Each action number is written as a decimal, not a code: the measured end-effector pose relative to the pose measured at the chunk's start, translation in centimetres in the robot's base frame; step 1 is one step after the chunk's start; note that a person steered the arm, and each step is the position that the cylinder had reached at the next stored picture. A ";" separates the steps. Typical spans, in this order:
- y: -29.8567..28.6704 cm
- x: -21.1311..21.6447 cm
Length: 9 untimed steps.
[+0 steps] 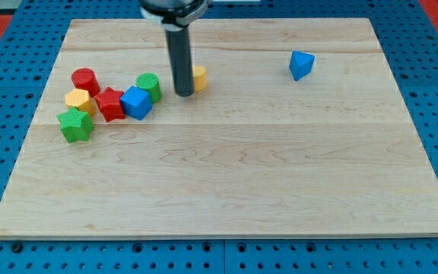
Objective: Separate the yellow heart from the blue cube
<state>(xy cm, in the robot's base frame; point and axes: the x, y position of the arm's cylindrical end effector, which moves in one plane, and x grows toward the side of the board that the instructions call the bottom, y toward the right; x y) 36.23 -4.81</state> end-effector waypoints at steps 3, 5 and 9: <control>-4.2 -2.3; 0.7 -5.7; 2.6 -3.5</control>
